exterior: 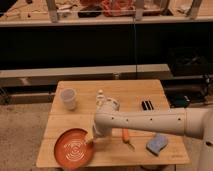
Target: Drag the ceramic bowl in a circle
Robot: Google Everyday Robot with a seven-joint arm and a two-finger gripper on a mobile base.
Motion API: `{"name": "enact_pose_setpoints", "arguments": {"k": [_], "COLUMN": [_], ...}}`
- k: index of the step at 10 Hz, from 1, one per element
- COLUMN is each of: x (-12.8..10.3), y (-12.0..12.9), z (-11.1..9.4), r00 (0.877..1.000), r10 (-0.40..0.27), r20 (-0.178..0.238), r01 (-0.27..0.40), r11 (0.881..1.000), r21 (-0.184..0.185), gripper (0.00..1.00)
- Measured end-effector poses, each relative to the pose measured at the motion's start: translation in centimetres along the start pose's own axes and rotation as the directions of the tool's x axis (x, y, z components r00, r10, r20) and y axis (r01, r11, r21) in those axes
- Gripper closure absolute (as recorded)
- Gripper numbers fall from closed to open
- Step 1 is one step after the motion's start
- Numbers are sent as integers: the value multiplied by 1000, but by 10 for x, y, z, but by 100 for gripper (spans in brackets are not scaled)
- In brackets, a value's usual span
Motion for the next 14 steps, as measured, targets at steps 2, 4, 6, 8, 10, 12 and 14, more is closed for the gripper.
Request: {"name": "enact_pose_setpoints", "arguments": {"k": [2,4,6,8,10,12,14], "x": [0,0,0,1,6,8,16], "y": [-2,-4,-4,-7,-21,-20,-33], "z": [1,1,1,2,2,1,3], "r00": [1000,1000,999,999,996,995,991], "r10": [-14,-28,-38,-53,-85,-100,-132], "r20": [3,4,5,9,13,21,24], "r01": [14,28,38,53,85,101,133], "r11": [1000,1000,999,999,996,995,991], "r21": [-3,-4,-6,-11,-12,-21,-24], "gripper": [23,25,28,41,66,83,98]}}
